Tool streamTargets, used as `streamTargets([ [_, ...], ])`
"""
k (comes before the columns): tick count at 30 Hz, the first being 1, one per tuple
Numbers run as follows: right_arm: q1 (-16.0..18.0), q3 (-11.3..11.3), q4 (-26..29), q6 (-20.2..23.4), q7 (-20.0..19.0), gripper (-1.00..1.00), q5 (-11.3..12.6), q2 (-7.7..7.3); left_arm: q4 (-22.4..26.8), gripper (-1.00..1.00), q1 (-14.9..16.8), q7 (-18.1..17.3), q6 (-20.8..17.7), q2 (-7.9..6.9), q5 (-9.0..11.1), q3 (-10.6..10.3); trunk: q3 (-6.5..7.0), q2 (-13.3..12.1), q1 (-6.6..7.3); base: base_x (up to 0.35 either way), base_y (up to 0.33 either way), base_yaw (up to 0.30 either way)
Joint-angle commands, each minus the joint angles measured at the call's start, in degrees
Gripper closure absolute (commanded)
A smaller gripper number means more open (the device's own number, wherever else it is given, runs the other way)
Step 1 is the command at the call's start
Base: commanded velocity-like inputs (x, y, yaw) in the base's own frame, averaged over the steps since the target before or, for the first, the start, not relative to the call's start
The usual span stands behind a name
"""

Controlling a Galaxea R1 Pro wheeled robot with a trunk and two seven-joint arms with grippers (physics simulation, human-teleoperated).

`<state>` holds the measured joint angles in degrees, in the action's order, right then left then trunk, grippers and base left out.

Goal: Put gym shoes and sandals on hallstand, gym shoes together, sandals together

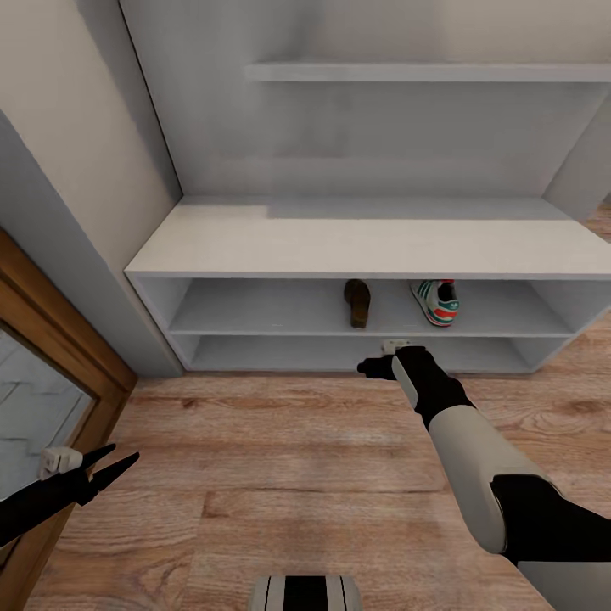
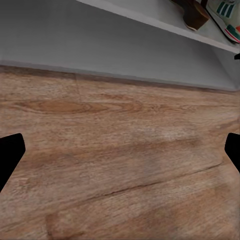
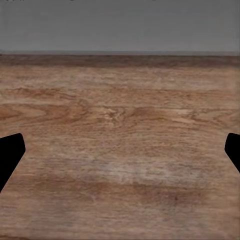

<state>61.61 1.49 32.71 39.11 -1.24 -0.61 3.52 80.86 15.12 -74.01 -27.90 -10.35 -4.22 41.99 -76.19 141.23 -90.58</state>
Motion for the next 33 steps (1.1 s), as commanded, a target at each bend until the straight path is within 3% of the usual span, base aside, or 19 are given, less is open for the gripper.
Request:
streamTargets([
  [1,0.0,0.0,0.0,0.0,0.0,-1.0,0.0,0.0,0.0,-1.0,0.0,0.0,0.0,-0.01,0.0,0.0,0.0,0.0,0.0,-0.001,0.0,0.0],
  [7,0.0,0.0,0.1,-1.3,-0.1,-1.0,0.1,-0.06,0.0,-1.0,0.0,0.1,0.0,0.02,-0.1,0.0,0.0,0.0,0.0,0.0,0.0,0.0],
  [12,0.0,0.0,0.2,-6.7,-0.2,-1.0,0.1,-0.08,0.0,-1.0,0.0,0.3,0.0,0.06,-0.2,0.0,0.0,0.0,0.0,0.0,0.0,0.0],
  [13,-0.4,0.0,0.2,-11.6,-0.2,-1.0,0.0,-0.09,0.0,-1.0,0.0,0.5,0.0,0.07,-0.4,0.0,0.0,0.0,0.0,0.0,0.0,0.0],
  [17,-0.9,0.0,-0.1,-17.3,-0.2,-1.0,0.0,-0.12,0.0,-1.0,0.1,0.6,0.0,0.07,-0.6,0.0,0.0,0.0,0.0,0.0,0.0,0.0],
  [18,-4.0,0.0,-20.6,-37.4,-0.2,-1.0,0.4,-0.38,-0.5,-1.0,0.2,3.8,1.2,0.06,-0.9,0.4,0.0,0.0,0.0,0.0,0.0,0.0],
  [21,-4.3,0.0,-30.4,-48.8,-0.3,-1.0,0.6,-0.53,-0.5,-1.0,0.2,10.3,2.4,0.13,-0.9,0.3,0.0,0.0,0.0,0.012,-0.012,0.0],
  [26,-8.1,0.0,-34.1,-59.8,-0.1,-1.0,0.7,-0.54,-0.6,-1.0,0.2,18.1,2.8,0.22,-0.5,0.2,0.0,0.0,0.0,0.079,-0.085,0.0],
  [28,-9.3,0.0,-34.6,-61.5,0.0,-1.0,0.7,-0.53,-0.6,-1.0,0.2,19.8,2.8,0.28,-0.4,0.2,0.0,0.0,0.0,0.129,-0.166,0.0],
  [29,-11.5,0.0,-34.9,-62.8,0.2,-1.0,0.7,-0.55,-0.6,-1.0,0.1,21.0,2.9,0.28,-0.4,0.2,0.0,0.0,0.0,0.147,-0.246,0.0],
  [33,-12.9,0.1,-35.0,-63.2,0.3,-1.0,0.8,-0.56,-0.7,-1.0,0.1,21.5,2.9,0.31,-0.4,0.2,0.0,0.0,0.0,0.151,-0.262,0.0],
])
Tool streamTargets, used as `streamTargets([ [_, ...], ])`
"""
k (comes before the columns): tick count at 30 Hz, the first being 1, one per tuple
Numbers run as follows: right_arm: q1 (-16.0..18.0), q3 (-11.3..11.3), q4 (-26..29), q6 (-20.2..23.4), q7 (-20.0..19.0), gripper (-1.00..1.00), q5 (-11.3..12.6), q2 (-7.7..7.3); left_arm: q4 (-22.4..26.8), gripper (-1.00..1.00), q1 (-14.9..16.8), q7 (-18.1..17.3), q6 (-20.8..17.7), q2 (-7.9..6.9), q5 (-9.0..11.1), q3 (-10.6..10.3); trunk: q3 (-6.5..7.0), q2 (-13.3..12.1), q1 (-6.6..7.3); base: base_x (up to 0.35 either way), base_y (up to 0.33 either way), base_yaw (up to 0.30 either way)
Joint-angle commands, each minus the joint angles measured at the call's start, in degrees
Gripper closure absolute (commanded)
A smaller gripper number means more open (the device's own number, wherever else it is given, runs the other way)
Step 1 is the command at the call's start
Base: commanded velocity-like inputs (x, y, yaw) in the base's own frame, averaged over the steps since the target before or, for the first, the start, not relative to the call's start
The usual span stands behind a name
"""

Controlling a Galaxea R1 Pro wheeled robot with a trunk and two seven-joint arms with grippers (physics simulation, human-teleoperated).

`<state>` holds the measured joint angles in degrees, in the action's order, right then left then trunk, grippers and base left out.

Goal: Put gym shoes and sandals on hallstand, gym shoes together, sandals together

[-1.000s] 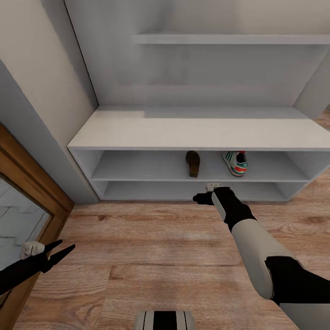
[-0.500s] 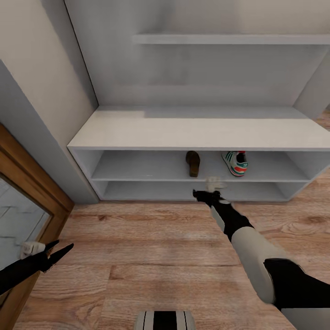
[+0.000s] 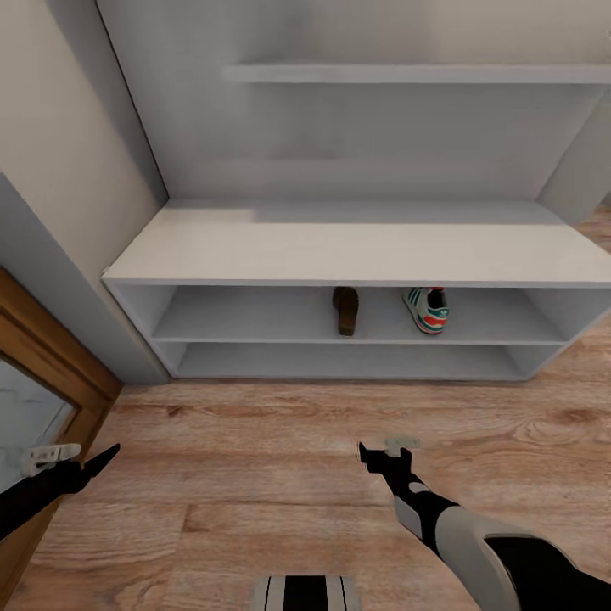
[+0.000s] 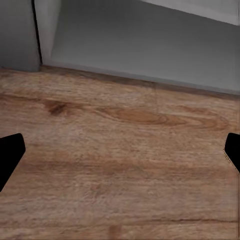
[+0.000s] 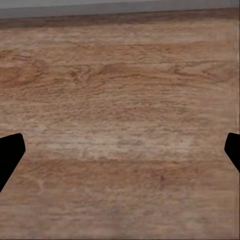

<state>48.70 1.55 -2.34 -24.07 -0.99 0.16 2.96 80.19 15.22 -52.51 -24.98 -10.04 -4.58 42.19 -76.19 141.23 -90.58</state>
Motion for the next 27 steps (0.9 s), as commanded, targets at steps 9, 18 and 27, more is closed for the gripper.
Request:
streamTargets([
  [9,-2.4,0.0,0.0,-0.1,0.0,-1.0,0.0,0.11,0.0,-1.0,0.0,0.1,0.0,0.14,0.0,-0.1,0.0,0.0,0.0,0.113,-0.284,-0.121],
  [18,-2.5,0.0,0.0,-0.1,-0.1,-1.0,0.0,0.12,0.0,-1.0,0.0,0.0,1.6,1.48,-0.4,-0.1,0.0,0.0,0.0,0.008,-0.31,-0.271],
  [27,-2.5,0.0,0.0,0.0,-0.1,-1.0,0.0,0.19,-0.1,-1.0,0.0,0.0,2.5,1.6,-0.4,-0.1,0.0,0.0,0.0,0.0,-0.312,-0.281],
])
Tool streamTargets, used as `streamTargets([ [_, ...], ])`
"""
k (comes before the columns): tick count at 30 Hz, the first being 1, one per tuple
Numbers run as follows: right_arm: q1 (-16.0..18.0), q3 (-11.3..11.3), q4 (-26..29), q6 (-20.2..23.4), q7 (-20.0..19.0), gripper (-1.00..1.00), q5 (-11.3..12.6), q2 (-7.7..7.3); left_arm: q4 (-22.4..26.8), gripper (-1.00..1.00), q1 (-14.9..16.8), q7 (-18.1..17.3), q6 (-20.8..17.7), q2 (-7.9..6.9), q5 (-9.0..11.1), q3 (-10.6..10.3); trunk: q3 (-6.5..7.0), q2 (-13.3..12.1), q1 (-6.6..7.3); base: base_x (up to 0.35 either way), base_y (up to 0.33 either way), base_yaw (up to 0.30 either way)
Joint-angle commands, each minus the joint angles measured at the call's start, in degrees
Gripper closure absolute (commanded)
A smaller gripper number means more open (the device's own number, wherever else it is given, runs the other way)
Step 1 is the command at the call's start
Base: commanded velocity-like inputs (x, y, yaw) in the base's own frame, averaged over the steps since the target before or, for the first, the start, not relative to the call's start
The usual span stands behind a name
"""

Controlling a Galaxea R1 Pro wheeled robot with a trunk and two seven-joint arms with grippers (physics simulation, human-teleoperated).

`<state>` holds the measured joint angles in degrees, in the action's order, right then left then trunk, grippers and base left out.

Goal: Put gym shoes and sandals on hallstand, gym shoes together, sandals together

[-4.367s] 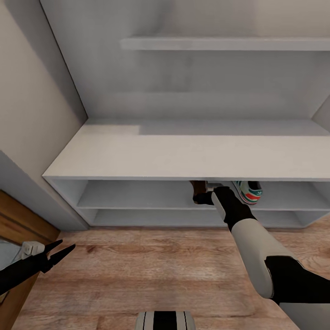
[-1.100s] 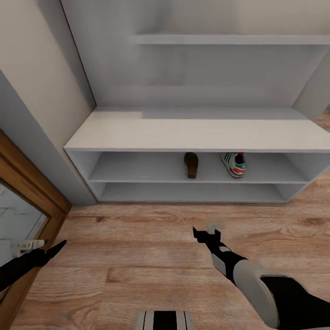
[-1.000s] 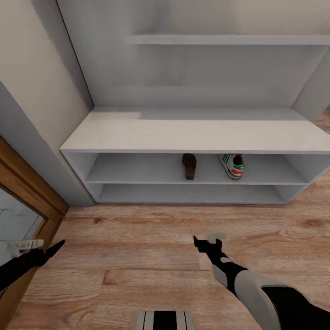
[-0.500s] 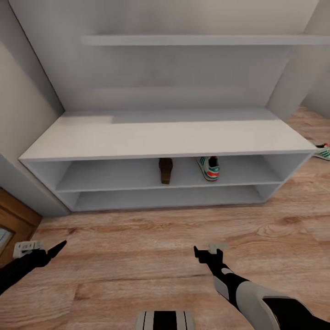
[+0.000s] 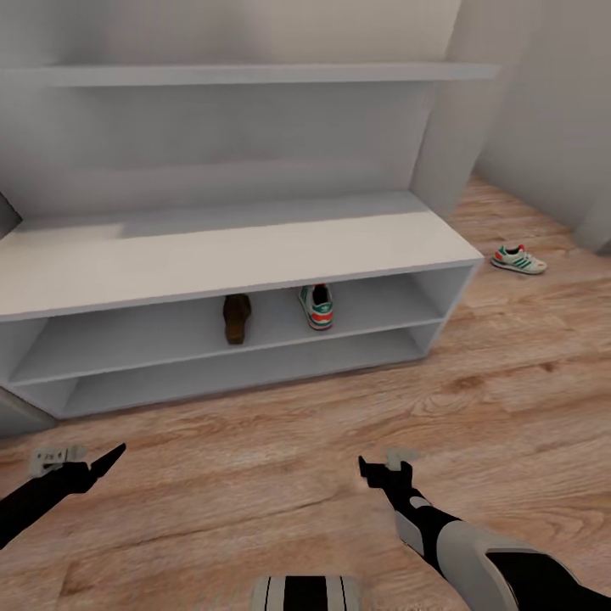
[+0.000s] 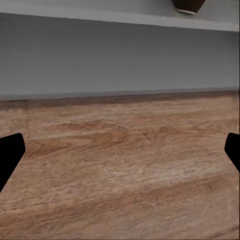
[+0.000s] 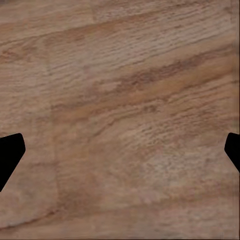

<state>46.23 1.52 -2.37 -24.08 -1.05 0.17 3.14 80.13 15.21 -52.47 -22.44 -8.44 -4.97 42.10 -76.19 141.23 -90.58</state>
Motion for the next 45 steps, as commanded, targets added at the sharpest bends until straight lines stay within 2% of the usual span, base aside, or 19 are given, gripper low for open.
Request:
streamTargets([
  [1,0.0,0.0,0.0,0.0,0.0,-1.0,0.0,0.02,0.0,-1.0,0.0,0.0,0.0,0.0,0.0,0.0,0.0,0.0,0.0,0.0,-0.313,-0.282],
  [26,0.0,0.0,0.0,0.0,0.0,-1.0,0.0,0.2,-0.1,-1.0,0.0,0.0,0.0,0.0,0.0,0.0,0.54,0.0,0.0,0.001,-0.313,-0.28],
  [45,0.0,0.0,-0.1,0.0,0.0,-1.0,0.0,0.23,-0.1,-1.0,0.0,-0.1,0.0,0.0,0.0,-0.1,1.08,0.0,0.0,0.1,-0.327,-0.278],
])
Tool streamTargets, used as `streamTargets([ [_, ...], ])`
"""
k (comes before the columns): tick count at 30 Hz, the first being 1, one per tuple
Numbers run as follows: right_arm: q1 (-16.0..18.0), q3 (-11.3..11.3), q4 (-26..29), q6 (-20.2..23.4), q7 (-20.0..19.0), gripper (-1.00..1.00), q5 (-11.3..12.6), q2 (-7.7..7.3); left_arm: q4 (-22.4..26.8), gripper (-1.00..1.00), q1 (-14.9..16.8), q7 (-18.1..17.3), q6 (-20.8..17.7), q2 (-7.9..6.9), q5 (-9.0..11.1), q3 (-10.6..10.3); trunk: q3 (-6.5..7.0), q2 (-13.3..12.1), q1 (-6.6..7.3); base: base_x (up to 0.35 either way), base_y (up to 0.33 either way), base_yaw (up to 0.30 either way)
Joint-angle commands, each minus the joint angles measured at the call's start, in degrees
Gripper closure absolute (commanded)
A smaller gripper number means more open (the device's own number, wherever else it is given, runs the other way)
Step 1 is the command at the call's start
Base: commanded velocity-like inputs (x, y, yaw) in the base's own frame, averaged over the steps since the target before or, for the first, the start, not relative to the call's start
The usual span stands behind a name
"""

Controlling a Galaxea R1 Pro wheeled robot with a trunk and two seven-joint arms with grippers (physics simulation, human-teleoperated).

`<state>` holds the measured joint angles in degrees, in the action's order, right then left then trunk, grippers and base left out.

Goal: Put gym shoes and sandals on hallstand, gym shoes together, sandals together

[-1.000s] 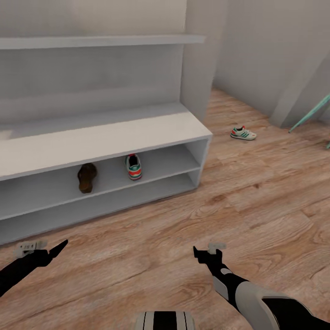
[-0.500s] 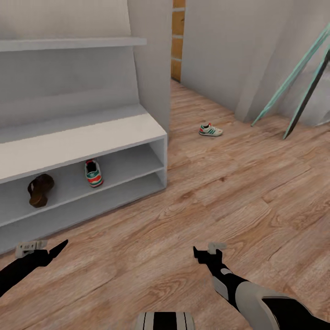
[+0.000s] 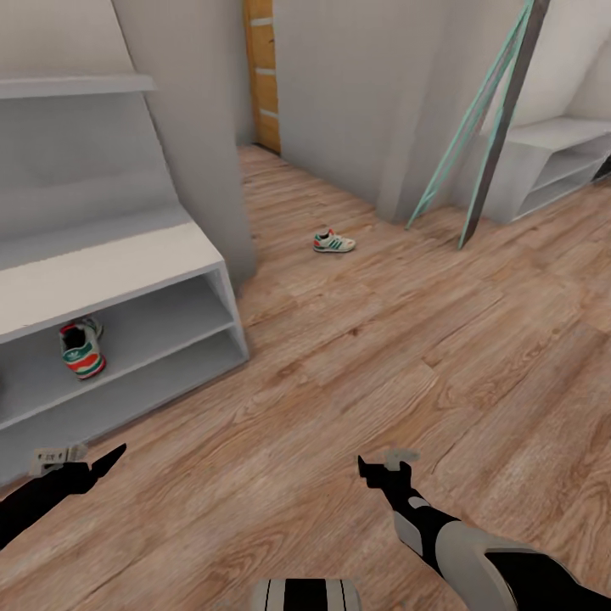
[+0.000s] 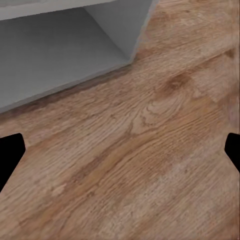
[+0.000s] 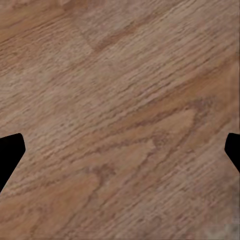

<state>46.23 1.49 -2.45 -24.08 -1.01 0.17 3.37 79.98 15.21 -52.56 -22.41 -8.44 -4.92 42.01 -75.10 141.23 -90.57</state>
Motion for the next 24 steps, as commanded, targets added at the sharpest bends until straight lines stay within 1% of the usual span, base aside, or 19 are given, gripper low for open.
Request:
streamTargets([
  [1,0.0,0.0,0.0,0.0,0.0,-1.0,0.0,-0.01,0.0,-1.0,0.0,0.0,0.0,0.0,0.0,0.0,0.03,0.0,0.0,0.116,-0.328,-0.278],
  [9,0.0,0.0,0.0,0.0,0.0,-1.0,0.0,0.0,0.0,-1.0,0.0,0.0,0.0,0.0,0.0,0.0,0.26,0.0,0.0,0.169,-0.312,-0.278],
  [17,0.0,0.0,0.0,0.1,0.0,-1.0,0.0,-0.01,0.0,-1.0,0.0,0.0,0.0,0.0,0.1,0.0,0.49,0.0,0.0,0.242,-0.254,-0.261],
  [20,0.0,0.0,0.0,0.1,0.0,-1.0,0.0,0.02,0.0,-1.0,0.0,0.0,0.0,0.0,0.1,0.0,0.57,0.0,0.0,0.261,-0.236,-0.161],
  [24,0.0,0.0,0.0,0.4,0.0,-1.0,0.0,0.0,0.0,-1.0,0.0,0.0,0.0,0.0,0.1,0.0,0.61,0.0,0.0,0.266,-0.23,-0.057],
])
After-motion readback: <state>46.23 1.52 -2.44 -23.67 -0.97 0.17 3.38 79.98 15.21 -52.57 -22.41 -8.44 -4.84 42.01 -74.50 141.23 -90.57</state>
